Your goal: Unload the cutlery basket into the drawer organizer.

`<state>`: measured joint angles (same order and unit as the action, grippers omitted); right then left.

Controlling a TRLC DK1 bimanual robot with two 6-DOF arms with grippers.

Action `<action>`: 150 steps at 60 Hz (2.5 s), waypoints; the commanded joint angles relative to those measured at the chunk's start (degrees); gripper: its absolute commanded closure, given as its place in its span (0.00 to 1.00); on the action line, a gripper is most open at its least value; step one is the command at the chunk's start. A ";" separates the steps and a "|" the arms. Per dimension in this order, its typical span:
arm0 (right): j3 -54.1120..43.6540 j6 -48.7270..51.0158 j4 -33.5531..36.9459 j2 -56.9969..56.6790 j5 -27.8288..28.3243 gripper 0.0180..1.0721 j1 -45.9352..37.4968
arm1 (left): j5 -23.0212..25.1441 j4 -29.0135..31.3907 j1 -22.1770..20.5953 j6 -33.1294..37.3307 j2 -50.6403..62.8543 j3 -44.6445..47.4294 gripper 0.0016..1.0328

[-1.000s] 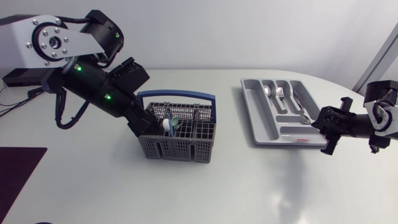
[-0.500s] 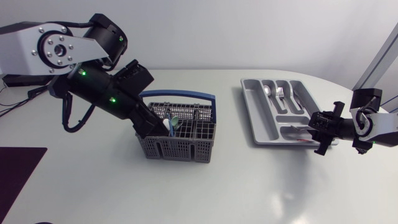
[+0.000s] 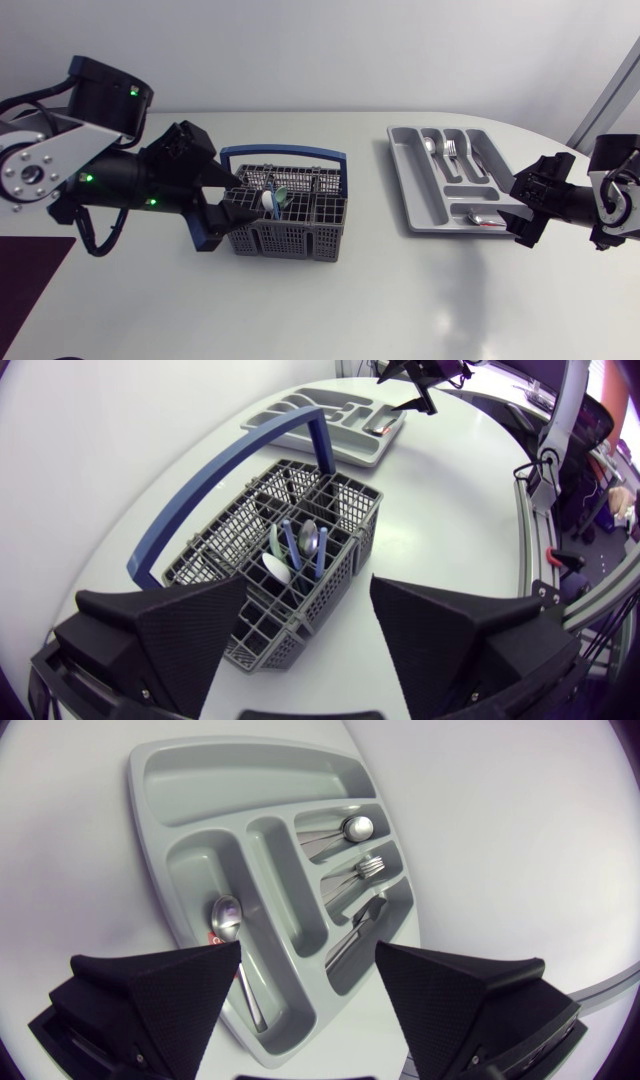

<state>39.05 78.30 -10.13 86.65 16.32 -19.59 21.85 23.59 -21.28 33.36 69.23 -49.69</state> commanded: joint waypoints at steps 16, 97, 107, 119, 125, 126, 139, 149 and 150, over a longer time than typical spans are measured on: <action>-6.88 -3.86 6.09 -10.01 2.67 0.04 2.81 | 2.06 -6.90 -2.80 7.50 -1.73 6.45 0.23; -8.11 -5.27 12.15 -15.64 5.57 0.04 3.95 | 5.58 -13.75 -2.72 7.33 11.19 0.12 0.95; -8.29 -5.62 12.42 -16.34 5.39 0.04 4.48 | 6.81 -12.08 -2.80 7.24 9.96 -0.58 0.97; -7.85 -6.41 15.93 -19.77 5.48 0.04 5.18 | 8.74 -5.84 -2.36 7.24 5.74 -3.92 0.97; -7.67 -7.11 18.13 -22.49 5.48 0.04 6.32 | 8.83 -3.03 -2.28 7.15 3.72 -5.68 0.97; -7.58 -7.37 18.57 -23.02 5.48 0.04 6.67 | 8.92 -2.50 -2.28 7.15 3.45 -6.03 0.97; -7.32 -9.75 23.58 -29.79 5.04 0.04 10.63 | 10.50 3.48 -1.31 7.07 1.61 -10.86 0.97; -5.65 -13.35 29.38 -35.59 4.95 0.04 13.88 | 11.20 8.92 -0.69 6.54 0.29 -16.14 0.97; -5.30 -13.88 30.26 -36.29 5.04 0.04 14.32 | 11.38 9.36 -0.61 6.19 0.20 -16.84 0.97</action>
<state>32.16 67.37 17.52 53.23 21.21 -6.94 31.99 31.29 -22.55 40.14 70.81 -62.35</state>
